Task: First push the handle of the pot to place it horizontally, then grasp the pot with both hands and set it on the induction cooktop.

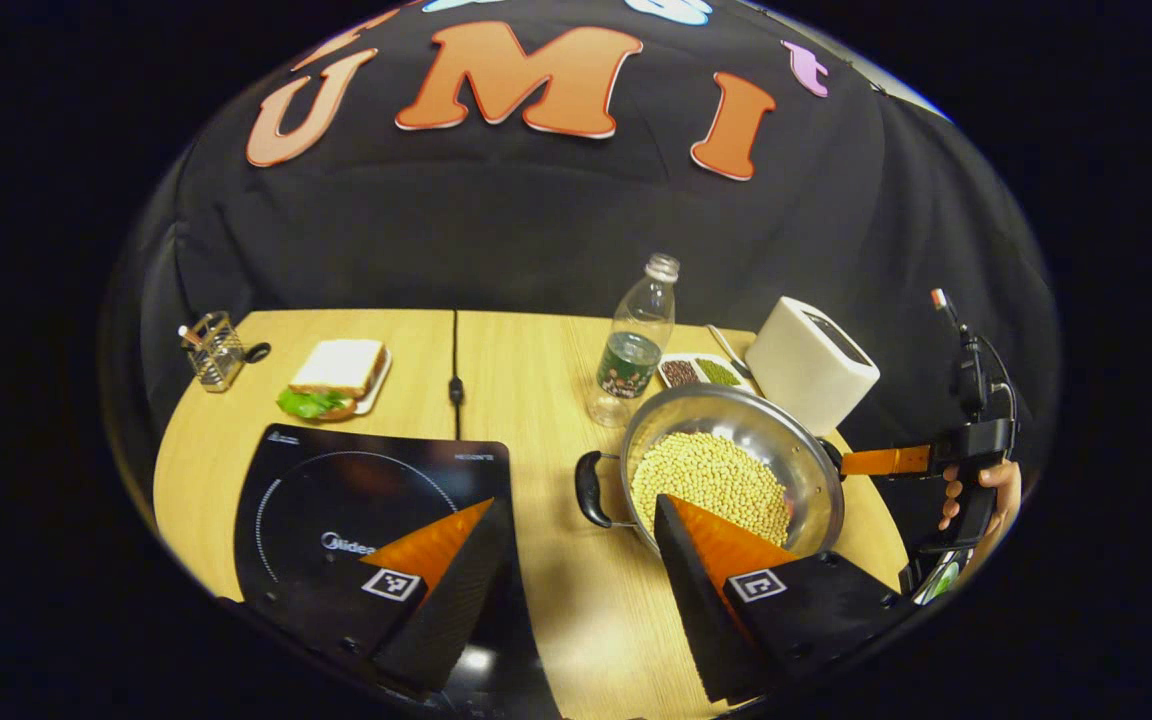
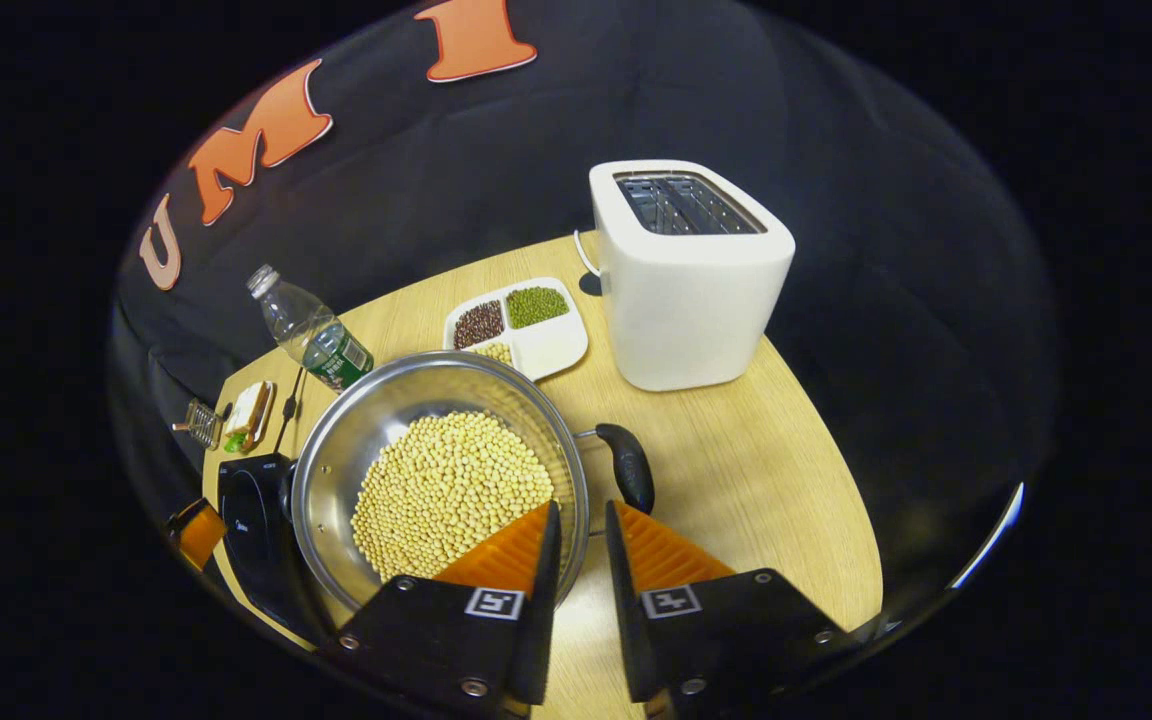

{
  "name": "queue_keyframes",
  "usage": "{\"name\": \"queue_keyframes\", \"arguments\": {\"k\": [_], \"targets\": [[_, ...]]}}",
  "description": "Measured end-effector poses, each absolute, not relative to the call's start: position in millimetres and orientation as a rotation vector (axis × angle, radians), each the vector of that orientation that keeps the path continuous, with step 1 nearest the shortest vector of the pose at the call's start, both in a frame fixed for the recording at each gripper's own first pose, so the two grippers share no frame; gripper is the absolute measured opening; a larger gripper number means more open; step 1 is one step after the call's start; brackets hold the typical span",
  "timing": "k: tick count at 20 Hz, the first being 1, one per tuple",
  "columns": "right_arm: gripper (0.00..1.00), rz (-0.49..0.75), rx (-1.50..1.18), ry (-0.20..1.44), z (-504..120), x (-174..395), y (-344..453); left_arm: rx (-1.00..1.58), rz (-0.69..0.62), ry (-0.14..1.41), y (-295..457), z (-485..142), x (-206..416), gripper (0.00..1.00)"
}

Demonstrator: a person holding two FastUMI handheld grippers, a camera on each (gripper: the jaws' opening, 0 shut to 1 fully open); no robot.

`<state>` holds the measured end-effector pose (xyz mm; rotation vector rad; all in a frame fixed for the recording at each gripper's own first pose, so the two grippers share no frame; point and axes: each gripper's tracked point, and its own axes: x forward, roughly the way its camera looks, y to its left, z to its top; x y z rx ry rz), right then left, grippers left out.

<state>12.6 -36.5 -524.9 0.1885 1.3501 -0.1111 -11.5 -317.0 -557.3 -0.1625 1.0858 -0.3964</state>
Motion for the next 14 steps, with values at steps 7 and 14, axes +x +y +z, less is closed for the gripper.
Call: {"name": "queue_keyframes", "arguments": {"k": [7, 14], "targets": [[0.68, -0.100, 0.135, 1.345, -547, 25, -35, -0.093, -0.370, 1.186, -341, -620, 7, 0.99], [0.75, -0.082, 0.067, 1.322, -546, 25, -42, -0.035, -0.373, 1.174, -359, -660, 12, 0.96]]}}
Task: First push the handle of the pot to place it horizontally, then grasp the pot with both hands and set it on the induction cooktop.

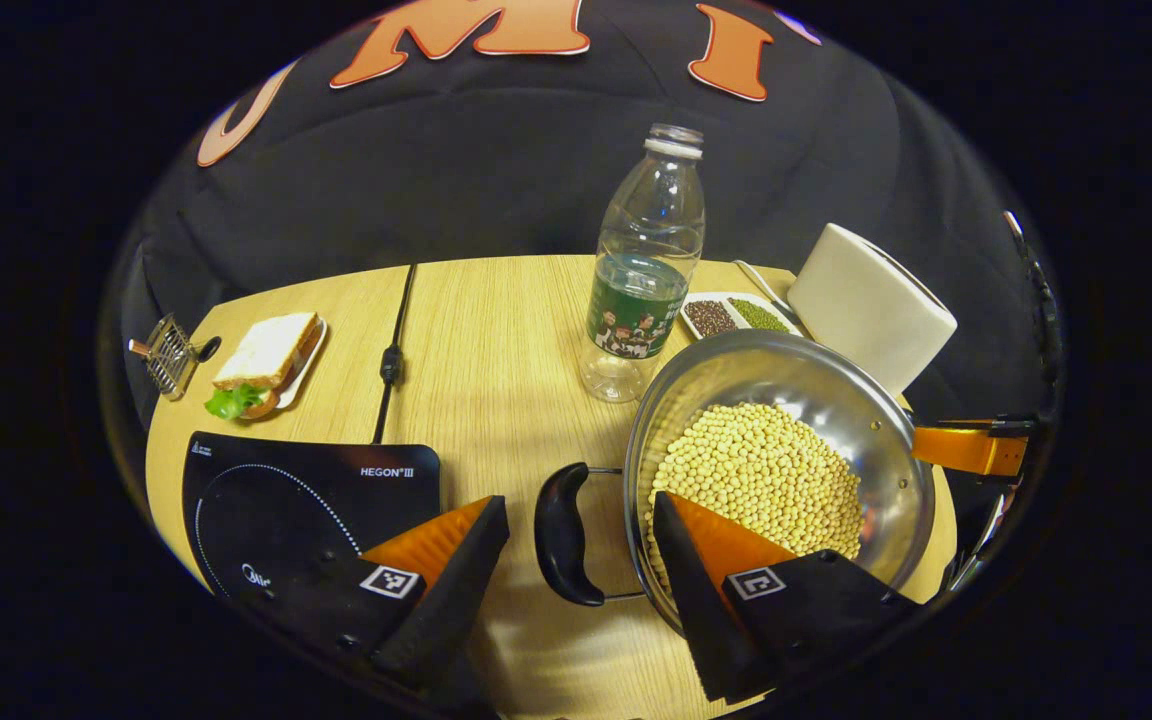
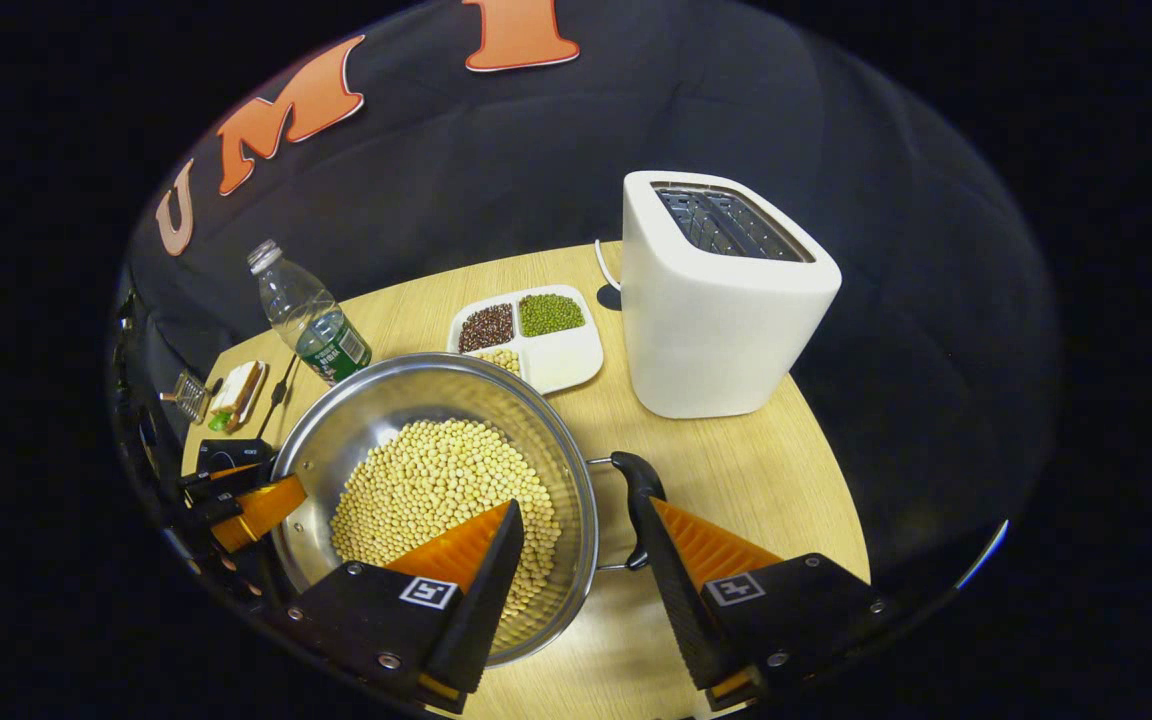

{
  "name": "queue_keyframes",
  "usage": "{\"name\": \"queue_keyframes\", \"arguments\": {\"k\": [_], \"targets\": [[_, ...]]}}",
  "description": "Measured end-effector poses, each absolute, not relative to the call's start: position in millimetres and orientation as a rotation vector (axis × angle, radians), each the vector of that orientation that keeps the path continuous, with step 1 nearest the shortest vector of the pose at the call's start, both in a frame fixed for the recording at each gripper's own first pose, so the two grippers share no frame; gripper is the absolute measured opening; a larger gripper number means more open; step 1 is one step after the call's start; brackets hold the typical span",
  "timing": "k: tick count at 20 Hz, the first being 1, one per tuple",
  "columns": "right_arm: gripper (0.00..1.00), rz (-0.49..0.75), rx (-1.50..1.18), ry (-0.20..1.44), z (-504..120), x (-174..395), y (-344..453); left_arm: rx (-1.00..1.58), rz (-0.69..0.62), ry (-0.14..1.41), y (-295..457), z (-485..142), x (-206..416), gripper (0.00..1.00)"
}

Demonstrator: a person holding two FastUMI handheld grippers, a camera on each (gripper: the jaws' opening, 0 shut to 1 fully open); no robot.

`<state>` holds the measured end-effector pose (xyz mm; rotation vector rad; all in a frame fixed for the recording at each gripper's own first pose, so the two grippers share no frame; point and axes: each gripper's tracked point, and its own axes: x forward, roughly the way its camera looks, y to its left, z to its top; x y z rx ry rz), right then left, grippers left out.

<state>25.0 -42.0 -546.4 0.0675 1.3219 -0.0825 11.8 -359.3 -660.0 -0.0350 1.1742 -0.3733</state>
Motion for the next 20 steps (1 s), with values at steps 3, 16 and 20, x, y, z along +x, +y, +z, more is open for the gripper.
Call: {"name": "queue_keyframes", "arguments": {"k": [3, 16, 20], "targets": [[0.76, -0.100, 0.004, 1.310, -552, 25, -53, -0.048, -0.366, 1.177, -363, -667, 12, 0.96], [0.75, -0.122, 0.135, 1.362, -610, 14, -54, -0.035, -0.337, 1.164, -372, -701, 13, 0.95], [0.71, -0.105, 0.147, 1.325, -614, 15, -54, -0.052, -0.342, 1.140, -378, -703, 17, 0.90]]}}
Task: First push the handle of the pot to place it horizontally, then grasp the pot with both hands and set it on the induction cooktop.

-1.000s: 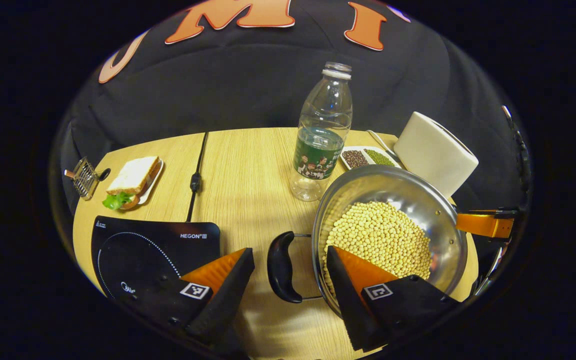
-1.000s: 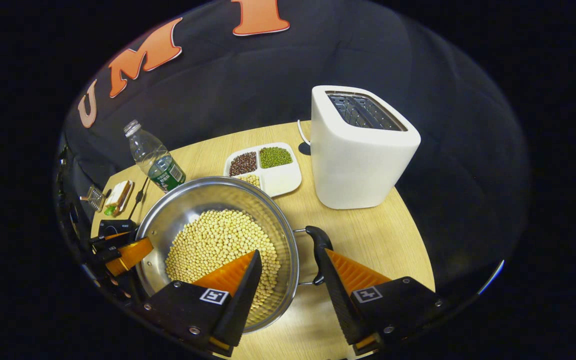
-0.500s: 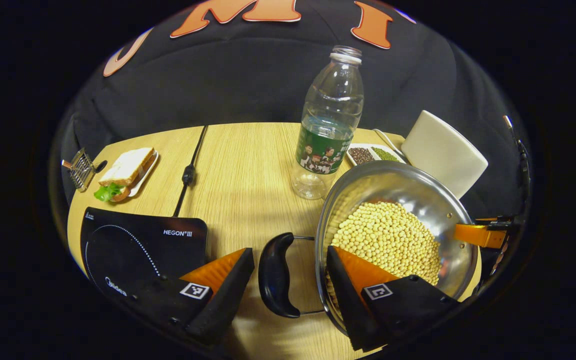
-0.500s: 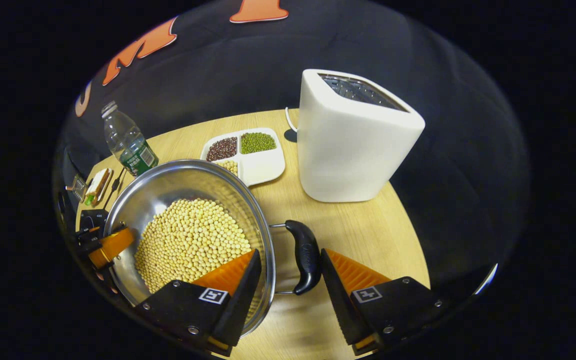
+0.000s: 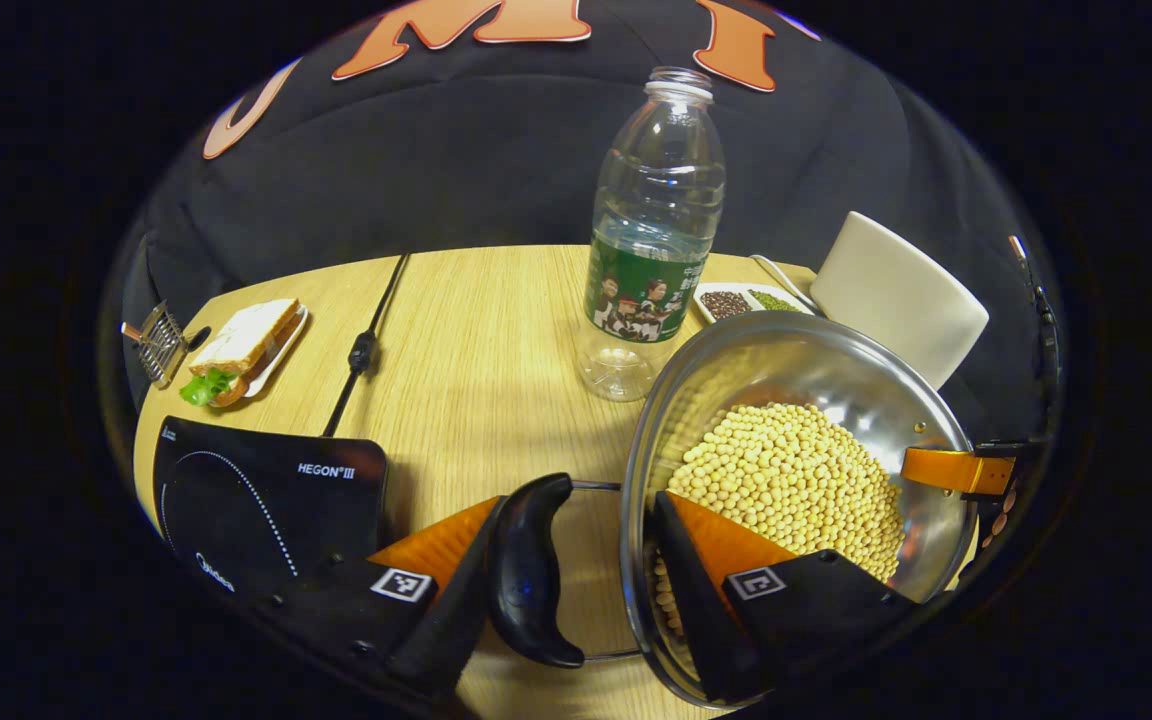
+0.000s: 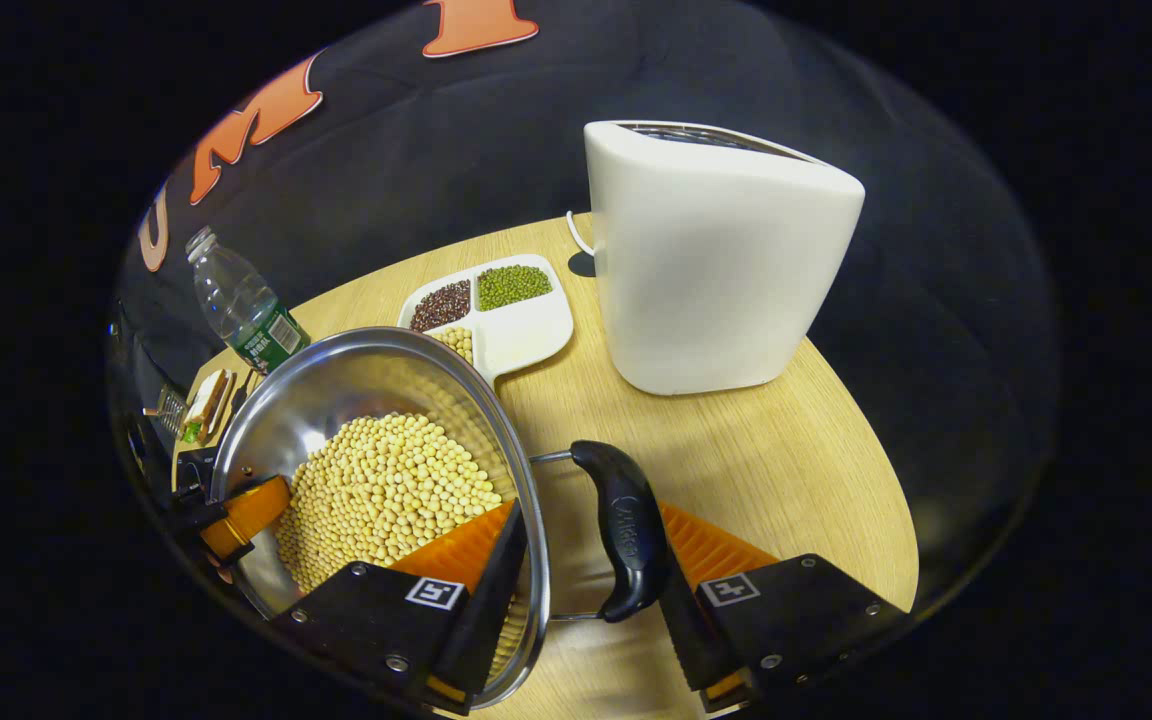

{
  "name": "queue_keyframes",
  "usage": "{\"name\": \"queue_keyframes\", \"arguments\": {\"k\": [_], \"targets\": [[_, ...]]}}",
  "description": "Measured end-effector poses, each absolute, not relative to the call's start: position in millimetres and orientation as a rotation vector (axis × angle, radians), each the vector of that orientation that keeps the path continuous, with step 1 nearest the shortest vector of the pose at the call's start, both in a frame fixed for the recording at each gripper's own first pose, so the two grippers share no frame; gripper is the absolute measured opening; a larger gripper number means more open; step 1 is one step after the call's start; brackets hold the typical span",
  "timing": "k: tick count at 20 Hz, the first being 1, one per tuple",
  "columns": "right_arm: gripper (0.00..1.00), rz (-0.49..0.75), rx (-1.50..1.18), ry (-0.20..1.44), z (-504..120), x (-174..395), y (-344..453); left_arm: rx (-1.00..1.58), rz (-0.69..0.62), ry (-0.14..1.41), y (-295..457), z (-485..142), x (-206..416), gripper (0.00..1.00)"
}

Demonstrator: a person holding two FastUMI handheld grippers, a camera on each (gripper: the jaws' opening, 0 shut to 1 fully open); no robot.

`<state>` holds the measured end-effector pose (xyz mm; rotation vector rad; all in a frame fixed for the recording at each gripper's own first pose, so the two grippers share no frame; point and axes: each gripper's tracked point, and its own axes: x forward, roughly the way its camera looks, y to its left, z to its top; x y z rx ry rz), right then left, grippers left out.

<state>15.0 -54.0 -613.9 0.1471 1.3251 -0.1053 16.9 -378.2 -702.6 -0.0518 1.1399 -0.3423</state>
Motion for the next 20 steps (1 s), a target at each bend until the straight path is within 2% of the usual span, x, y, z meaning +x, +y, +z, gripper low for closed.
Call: {"name": "queue_keyframes", "arguments": {"k": [1, 5, 6, 7, 9, 10, 11, 12, 13, 14, 15, 17, 18, 19, 20], "targets": [[0.70, -0.101, 0.147, 1.321, -613, 14, -54, -0.063, -0.347, 1.135, -379, -704, 18, 0.84], [0.65, -0.108, 0.162, 1.319, -610, 12, -52, -0.110, -0.351, 1.113, -378, -702, 22, 0.78], [0.63, -0.107, 0.161, 1.318, -609, 10, -51, -0.111, -0.350, 1.114, -378, -703, 22, 0.72], [0.57, -0.104, 0.154, 1.314, -608, 10, -50, -0.111, -0.344, 1.112, -378, -701, 23, 0.75], [0.59, -0.095, 0.146, 1.311, -606, 6, -47, -0.097, -0.344, 1.105, -376, -700, 23, 0.72], [0.54, -0.095, 0.155, 1.312, -605, 6, -45, -0.095, -0.346, 1.105, -375, -697, 22, 0.72], [0.58, -0.095, 0.161, 1.314, -609, 6, -44, -0.090, -0.345, 1.104, -373, -692, 22, 0.72], [0.58, -0.095, 0.158, 1.305, -609, 10, -43, -0.080, -0.347, 1.092, -370, -687, 21, 0.74], [0.53, -0.096, 0.155, 1.291, -605, 10, -47, -0.077, -0.350, 1.073, -367, -678, 23, 0.74], [0.53, -0.101, 0.149, 1.272, -602, 11, -47, -0.078, -0.355, 1.058, -366, -672, 25, 0.74], [0.58, -0.101, 0.137, 1.254, -597, 10, -50, -0.080, -0.359, 1.042, -363, -664, 27, 0.73], [0.57, -0.097, 0.121, 1.222, -594, 10, -50, -0.093, -0.354, 1.020, -354, -651, 31, 0.73], [0.53, -0.096, 0.123, 1.211, -596, 9, -47, -0.097, -0.355, 1.012, -348, -644, 31, 0.73], [0.57, -0.090, 0.118, 1.201, -601, 8, -45, -0.099, -0.354, 1.004, -340, -638, 31, 0.73], [0.57, -0.085, 0.113, 1.191, -602, 8, -43, -0.100, -0.351, 1.001, -332, -632, 30, 0.74]]}}
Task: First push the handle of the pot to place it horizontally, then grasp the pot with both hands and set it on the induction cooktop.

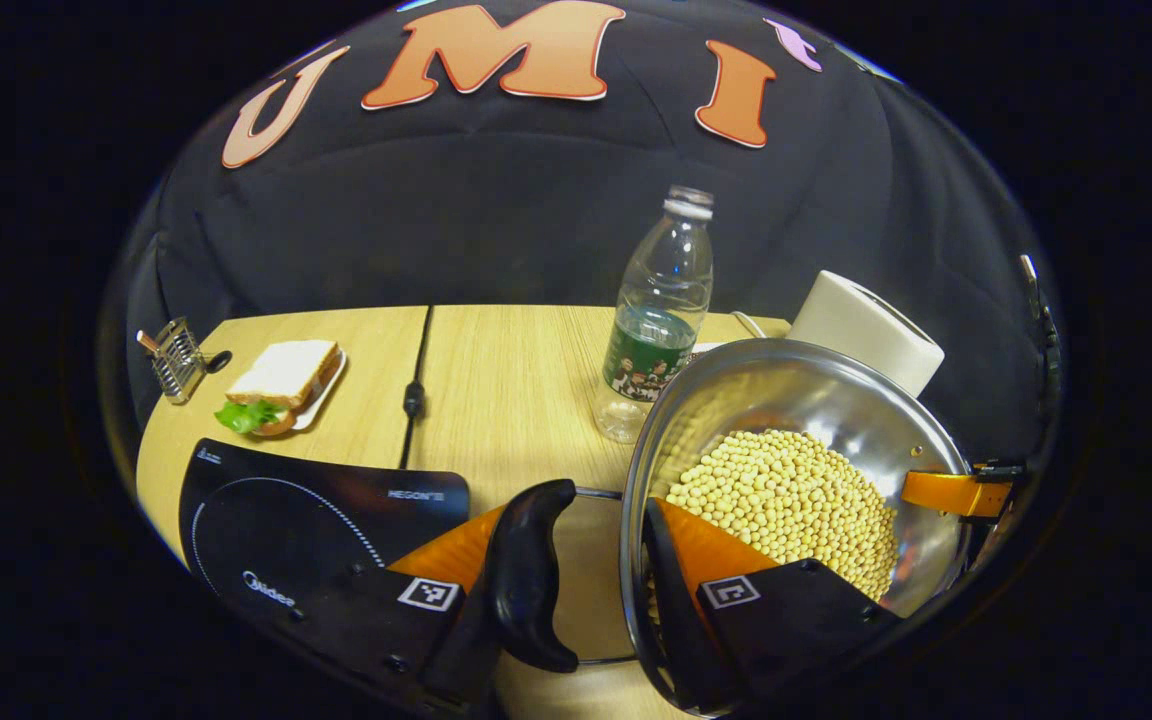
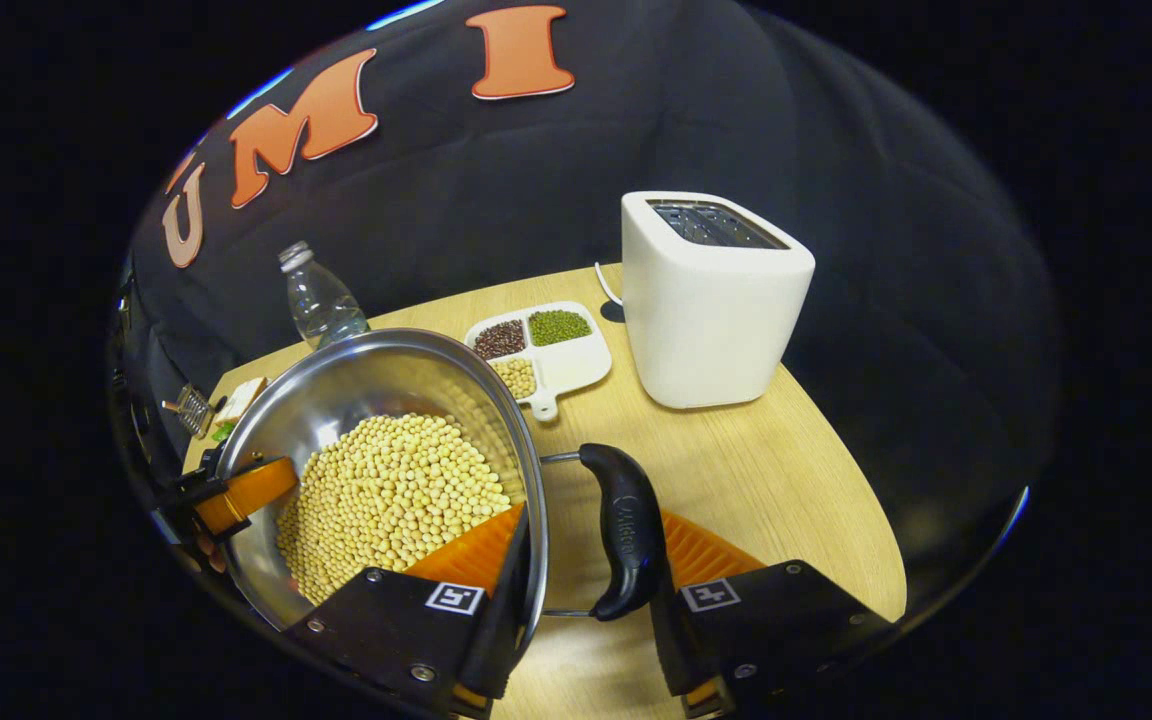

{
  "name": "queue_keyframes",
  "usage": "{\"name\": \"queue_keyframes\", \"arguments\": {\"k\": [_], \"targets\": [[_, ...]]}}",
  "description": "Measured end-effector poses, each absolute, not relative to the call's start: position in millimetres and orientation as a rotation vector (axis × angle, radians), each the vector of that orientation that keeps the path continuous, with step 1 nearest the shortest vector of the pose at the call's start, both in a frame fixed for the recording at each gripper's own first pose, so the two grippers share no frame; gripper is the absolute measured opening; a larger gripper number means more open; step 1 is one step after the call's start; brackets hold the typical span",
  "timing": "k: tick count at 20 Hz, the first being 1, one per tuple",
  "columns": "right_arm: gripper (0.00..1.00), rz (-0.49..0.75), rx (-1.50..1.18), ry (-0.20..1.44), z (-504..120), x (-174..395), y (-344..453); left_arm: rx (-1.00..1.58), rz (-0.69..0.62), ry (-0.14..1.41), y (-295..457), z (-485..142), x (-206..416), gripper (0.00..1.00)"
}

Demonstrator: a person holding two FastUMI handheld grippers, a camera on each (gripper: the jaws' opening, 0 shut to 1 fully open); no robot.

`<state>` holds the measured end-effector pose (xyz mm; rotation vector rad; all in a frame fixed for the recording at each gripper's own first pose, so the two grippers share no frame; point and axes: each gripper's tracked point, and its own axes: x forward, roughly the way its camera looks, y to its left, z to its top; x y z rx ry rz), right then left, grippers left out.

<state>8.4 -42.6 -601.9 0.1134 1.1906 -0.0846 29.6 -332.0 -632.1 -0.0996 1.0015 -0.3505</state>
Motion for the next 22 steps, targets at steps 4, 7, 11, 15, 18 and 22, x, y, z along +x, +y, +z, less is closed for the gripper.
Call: {"name": "queue_keyframes", "arguments": {"k": [4, 7, 11, 15, 18, 22], "targets": [[0.57, -0.046, 0.105, 1.155, -600, 15, -44, -0.101, -0.321, 0.983, -290, -607, 29, 0.70], [0.57, -0.008, 0.093, 1.126, -603, 16, -47, -0.106, -0.287, 0.964, -251, -588, 34, 0.73], [0.57, 0.039, 0.096, 1.118, -610, 17, -45, -0.079, -0.255, 0.942, -199, -566, 35, 0.73], [0.57, 0.080, 0.099, 1.113, -612, 24, -47, -0.068, -0.211, 0.943, -147, -552, 34, 0.76], [0.57, 0.119, 0.097, 1.110, -613, 32, -52, -0.067, -0.173, 0.944, -104, -541, 32, 0.76], [0.57, 0.167, 0.084, 1.109, -617, 40, -52, -0.069, -0.123, 0.935, -60, -528, 33, 0.70]]}}
